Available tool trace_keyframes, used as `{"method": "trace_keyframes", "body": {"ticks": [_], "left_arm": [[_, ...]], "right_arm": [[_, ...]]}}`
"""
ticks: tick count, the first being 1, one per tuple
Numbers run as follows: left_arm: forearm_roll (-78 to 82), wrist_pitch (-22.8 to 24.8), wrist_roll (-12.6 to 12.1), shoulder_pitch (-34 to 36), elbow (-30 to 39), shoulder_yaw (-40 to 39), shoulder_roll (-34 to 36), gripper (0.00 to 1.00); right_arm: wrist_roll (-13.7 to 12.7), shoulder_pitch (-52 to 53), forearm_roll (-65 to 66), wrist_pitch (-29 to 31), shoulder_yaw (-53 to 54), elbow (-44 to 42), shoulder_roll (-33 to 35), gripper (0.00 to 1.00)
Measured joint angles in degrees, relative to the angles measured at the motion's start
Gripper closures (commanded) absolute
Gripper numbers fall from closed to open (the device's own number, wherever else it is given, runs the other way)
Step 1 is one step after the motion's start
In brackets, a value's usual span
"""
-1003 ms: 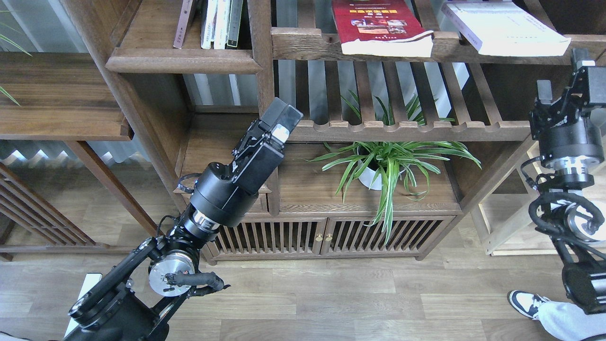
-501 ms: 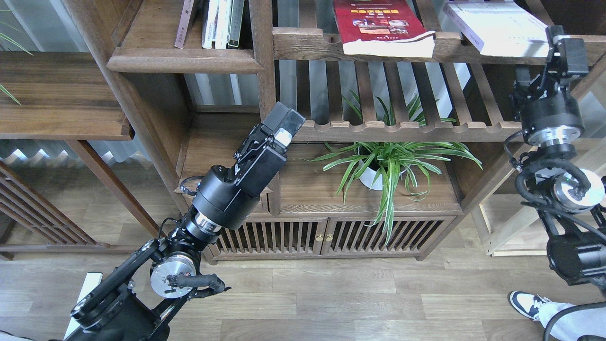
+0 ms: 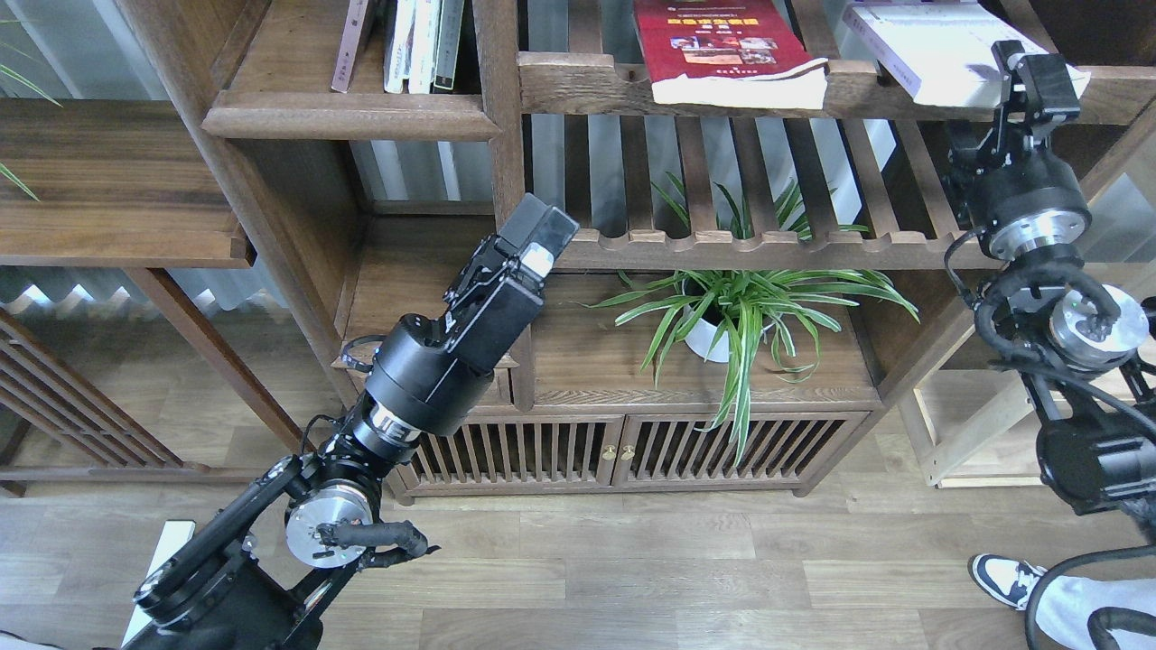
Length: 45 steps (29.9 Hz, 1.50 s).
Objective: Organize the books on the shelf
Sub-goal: 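Grasp the white book's edge with the right gripper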
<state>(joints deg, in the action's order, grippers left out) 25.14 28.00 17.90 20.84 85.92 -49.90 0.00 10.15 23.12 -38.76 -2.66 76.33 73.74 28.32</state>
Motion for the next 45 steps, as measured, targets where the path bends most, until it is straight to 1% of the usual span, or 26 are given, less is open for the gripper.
{"method": "trace_keyframes", "body": {"ticks": [10, 13, 18, 24, 31, 37, 40, 45], "left_arm": [[0.00, 0.00, -0.03, -0.03, -0.56, -0.21, 0.00, 0.01], [0.00, 0.00, -0.05, -0.02, -0.57, -0.37, 0.00, 0.01], [0.00, 0.00, -0.05, 0.18, -0.58, -0.59, 0.00, 0.01], [0.00, 0.00, -0.02, 0.26, -0.58, -0.80, 0.00, 0.01], [0.00, 0.00, 0.03, 0.26, -0.58, -0.82, 0.00, 0.01], [0.00, 0.00, 0.03, 0.26, -0.58, -1.27, 0.00, 0.01], [0.00, 0.00, -0.01, 0.26, -0.58, -1.33, 0.00, 0.01], [0.00, 0.00, -0.05, 0.26, -0.58, -1.33, 0.00, 0.01]], "right_arm": [[-0.76, 2.79, -0.93, -5.72, 0.79, 0.00, 0.30, 0.04], [-0.92, 3.08, -0.96, -6.13, 0.84, 0.00, 0.55, 0.08], [-1.33, 3.34, -0.97, -6.21, 0.98, -0.11, 0.85, 0.11], [-1.43, 3.60, -0.90, -6.53, 1.10, -0.33, 1.09, 0.11], [-1.45, 3.95, -0.87, -10.27, 1.18, -0.35, 1.12, 0.11], [-1.66, 6.04, -0.88, -12.19, 1.21, -0.59, 1.12, 0.11], [-1.71, 6.89, -0.88, -12.53, 1.21, -0.75, 1.06, 0.15], [-1.71, 7.27, -0.88, -13.11, 1.21, -0.79, 1.05, 0.33]]}}
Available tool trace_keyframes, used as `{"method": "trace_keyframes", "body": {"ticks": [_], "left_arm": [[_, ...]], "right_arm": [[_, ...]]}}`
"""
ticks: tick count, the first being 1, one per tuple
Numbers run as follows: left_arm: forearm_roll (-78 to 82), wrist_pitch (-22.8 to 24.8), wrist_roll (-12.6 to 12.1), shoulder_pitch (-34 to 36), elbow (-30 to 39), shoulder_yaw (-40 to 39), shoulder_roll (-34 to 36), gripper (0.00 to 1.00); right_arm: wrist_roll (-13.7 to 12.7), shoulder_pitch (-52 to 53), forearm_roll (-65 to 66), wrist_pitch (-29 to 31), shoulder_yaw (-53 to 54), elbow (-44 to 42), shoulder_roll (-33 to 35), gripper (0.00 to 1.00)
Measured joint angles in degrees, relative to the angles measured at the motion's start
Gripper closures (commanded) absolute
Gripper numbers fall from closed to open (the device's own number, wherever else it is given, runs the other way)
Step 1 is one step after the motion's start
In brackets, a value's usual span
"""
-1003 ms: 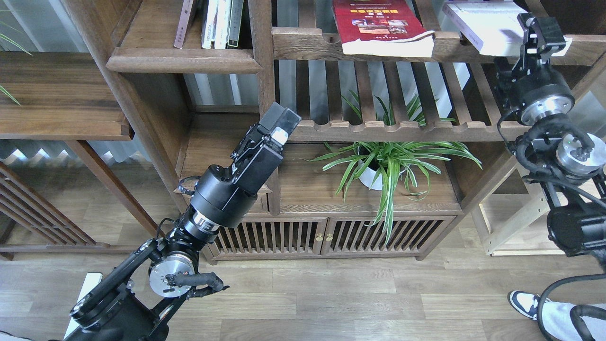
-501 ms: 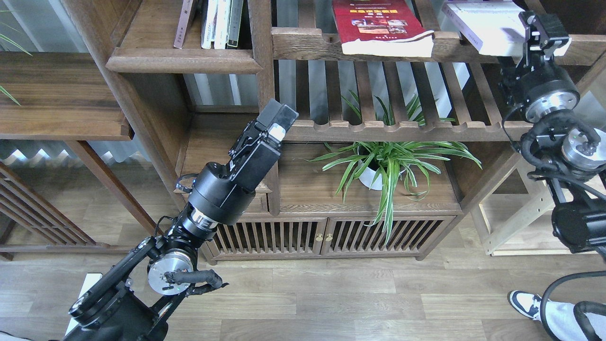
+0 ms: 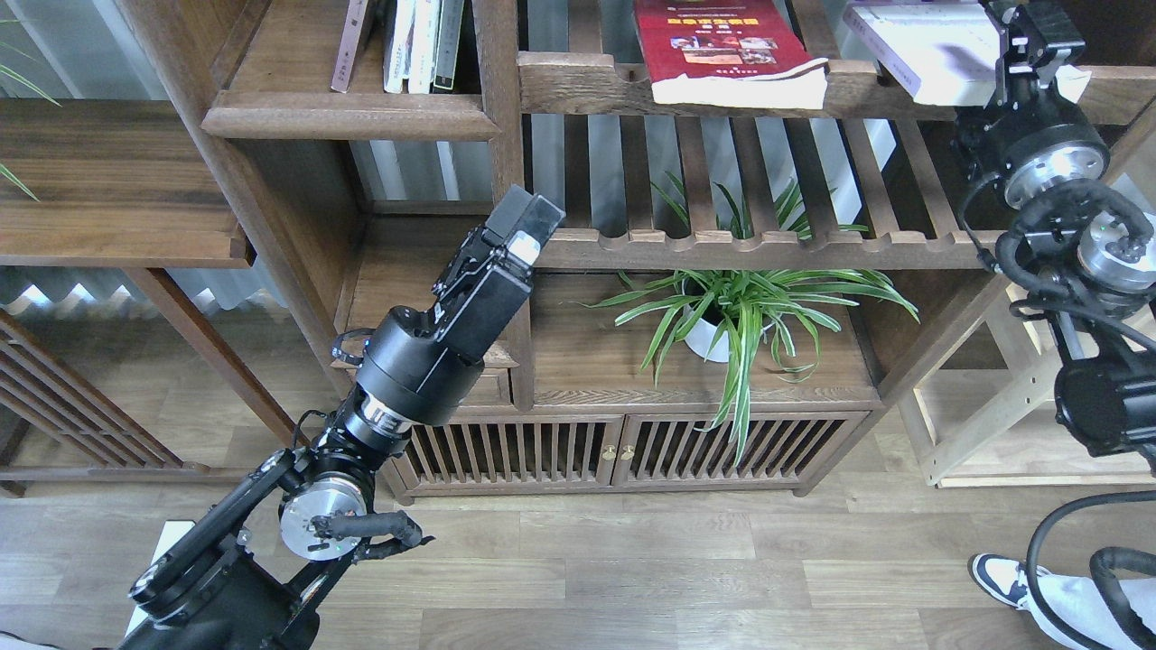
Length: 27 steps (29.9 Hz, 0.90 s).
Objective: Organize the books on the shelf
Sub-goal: 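Grasp the white book's edge with the right gripper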
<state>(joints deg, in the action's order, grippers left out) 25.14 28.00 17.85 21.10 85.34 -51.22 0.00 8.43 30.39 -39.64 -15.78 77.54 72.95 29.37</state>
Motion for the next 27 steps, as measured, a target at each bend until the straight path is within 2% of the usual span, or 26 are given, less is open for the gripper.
{"method": "trace_keyframes", "body": {"ticks": [5, 21, 27], "left_arm": [[0.00, 0.00, 0.00, 0.00, 0.00, 0.01, 0.00, 0.01], [0.00, 0.00, 0.00, 0.17, 0.09, 0.02, 0.00, 0.01], [0.00, 0.00, 0.00, 0.18, 0.14, 0.02, 0.00, 0.01]], "right_arm": [[0.00, -0.01, 0.00, -0.05, 0.74, -0.11, -0.04, 0.46], [0.22, -0.16, 0.01, 1.07, 1.46, -0.27, -0.88, 0.73], [0.58, -0.36, 0.00, 3.57, 1.57, -0.43, -1.16, 0.87]]}}
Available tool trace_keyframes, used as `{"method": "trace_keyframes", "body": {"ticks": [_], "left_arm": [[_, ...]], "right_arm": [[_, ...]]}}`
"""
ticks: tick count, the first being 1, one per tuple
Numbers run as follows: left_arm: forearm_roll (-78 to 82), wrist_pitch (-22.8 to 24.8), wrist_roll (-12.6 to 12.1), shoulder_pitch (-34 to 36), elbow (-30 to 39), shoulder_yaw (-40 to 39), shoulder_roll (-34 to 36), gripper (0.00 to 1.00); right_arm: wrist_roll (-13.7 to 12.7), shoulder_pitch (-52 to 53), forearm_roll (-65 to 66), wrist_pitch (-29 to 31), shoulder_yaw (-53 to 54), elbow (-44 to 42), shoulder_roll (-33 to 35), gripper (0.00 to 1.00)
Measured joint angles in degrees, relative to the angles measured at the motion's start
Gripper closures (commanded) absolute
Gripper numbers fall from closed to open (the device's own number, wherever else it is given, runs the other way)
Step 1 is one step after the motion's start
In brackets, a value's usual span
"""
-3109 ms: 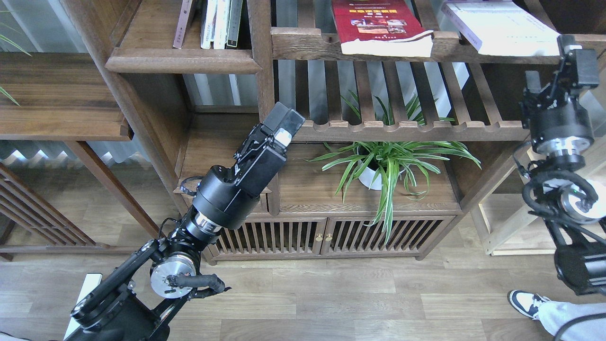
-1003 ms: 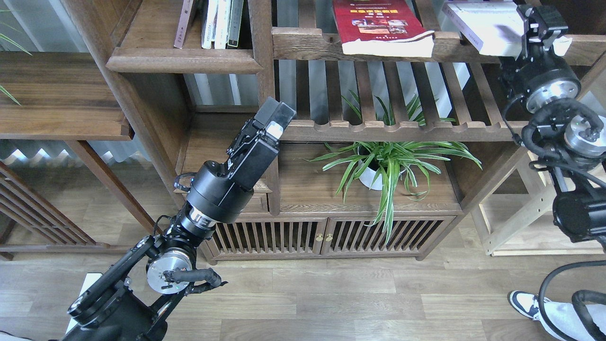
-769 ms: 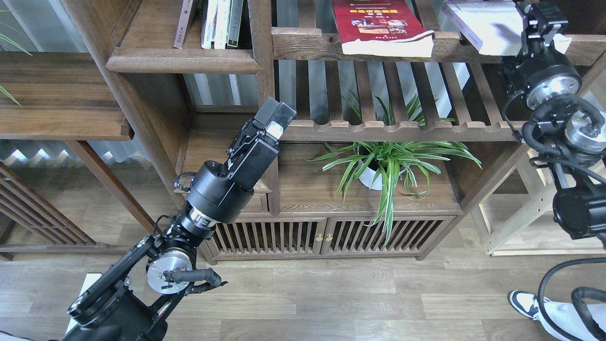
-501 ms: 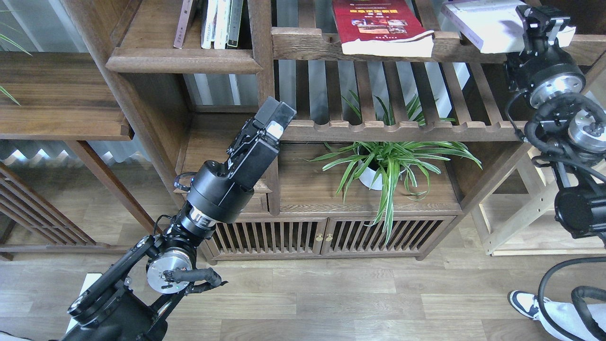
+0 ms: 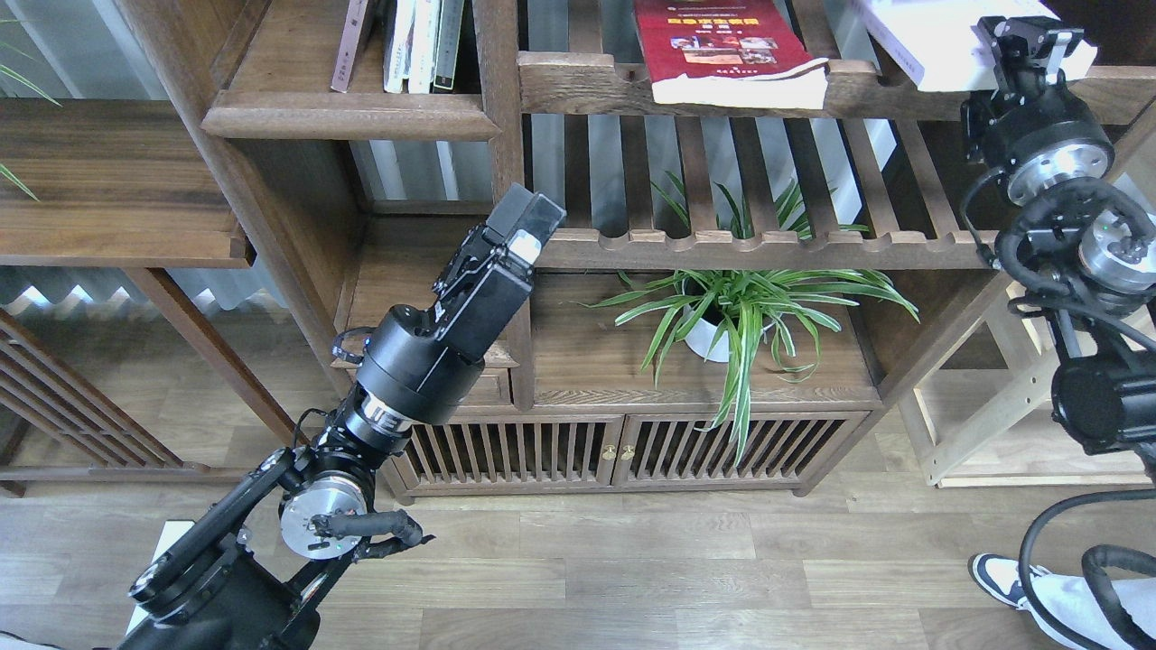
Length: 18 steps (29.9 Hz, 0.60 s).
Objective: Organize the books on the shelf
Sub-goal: 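Grasp the white book's edge with the right gripper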
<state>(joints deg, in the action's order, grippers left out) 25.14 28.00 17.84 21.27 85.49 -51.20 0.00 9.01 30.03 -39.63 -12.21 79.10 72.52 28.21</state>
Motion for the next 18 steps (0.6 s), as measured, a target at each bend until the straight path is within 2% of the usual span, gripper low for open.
{"method": "trace_keyframes", "body": {"ticks": [4, 13, 18], "left_arm": [[0.00, 0.00, 0.00, 0.00, 0.02, 0.00, 0.00, 0.01], [0.00, 0.00, -0.09, 0.00, 0.02, -0.05, 0.00, 0.01], [0.00, 0.00, -0.09, 0.00, -0.09, -0.26, 0.00, 0.01]], "right_arm": [[0.22, -0.40, -0.01, 1.99, 0.65, -0.10, -0.29, 0.95], [0.22, -1.93, -0.10, 5.87, 2.53, -0.11, -1.88, 0.96], [0.23, -3.41, -0.11, 10.67, 2.53, -0.10, -2.41, 0.96]]}}
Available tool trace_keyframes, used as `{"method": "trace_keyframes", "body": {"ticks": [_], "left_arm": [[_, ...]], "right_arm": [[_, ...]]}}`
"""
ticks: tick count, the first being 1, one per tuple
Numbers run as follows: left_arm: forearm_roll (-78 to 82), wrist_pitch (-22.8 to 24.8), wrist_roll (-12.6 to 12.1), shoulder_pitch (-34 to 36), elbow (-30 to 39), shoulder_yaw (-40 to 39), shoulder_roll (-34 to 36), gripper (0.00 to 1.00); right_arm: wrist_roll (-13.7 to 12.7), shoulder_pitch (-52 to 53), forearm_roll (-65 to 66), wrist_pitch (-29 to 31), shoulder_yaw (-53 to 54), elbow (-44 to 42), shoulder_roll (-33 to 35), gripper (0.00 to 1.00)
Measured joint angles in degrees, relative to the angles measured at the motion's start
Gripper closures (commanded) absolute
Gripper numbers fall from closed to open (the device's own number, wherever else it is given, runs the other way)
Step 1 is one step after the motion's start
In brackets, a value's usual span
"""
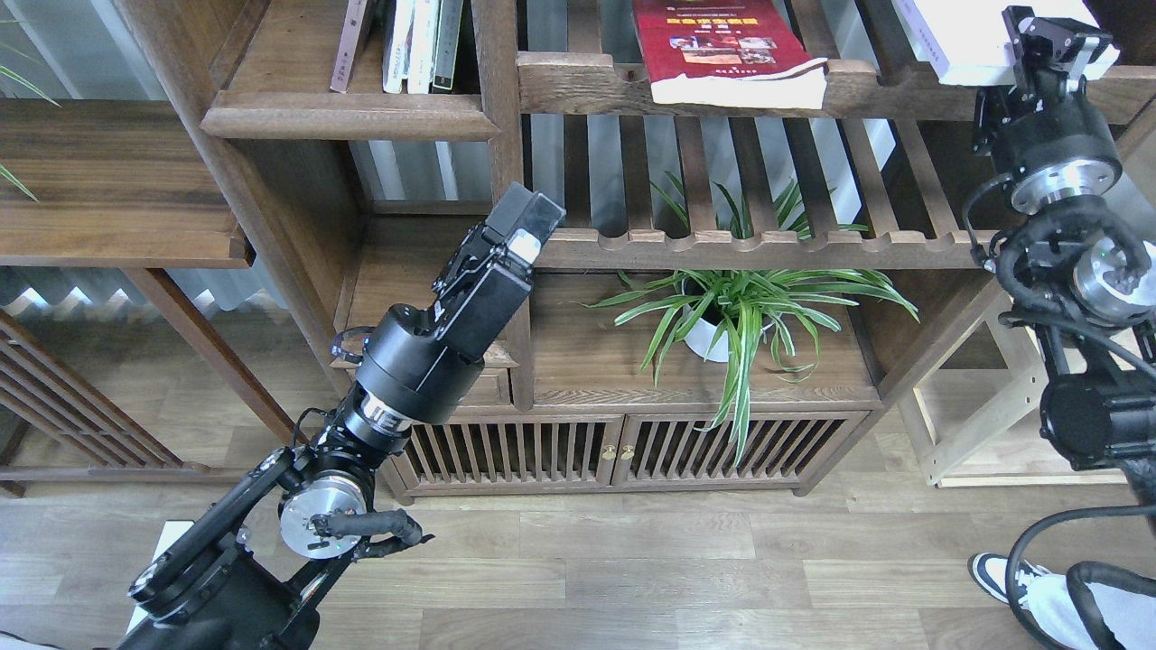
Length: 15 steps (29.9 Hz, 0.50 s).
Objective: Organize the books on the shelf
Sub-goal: 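Grasp the white book's edge with the right gripper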
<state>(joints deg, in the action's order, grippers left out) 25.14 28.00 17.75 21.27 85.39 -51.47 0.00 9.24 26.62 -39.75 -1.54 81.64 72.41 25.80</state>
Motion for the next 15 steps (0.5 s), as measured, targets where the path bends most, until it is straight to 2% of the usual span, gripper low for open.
{"method": "trace_keyframes", "body": {"ticks": [15], "left_arm": [[-0.06, 0.00, 0.09, 0.08, -1.07, -0.61, 0.00, 0.01]], "right_arm": [[0.00, -5.52, -0.07, 14.98, -0.33, 0.39, -1.96, 0.97]]}}
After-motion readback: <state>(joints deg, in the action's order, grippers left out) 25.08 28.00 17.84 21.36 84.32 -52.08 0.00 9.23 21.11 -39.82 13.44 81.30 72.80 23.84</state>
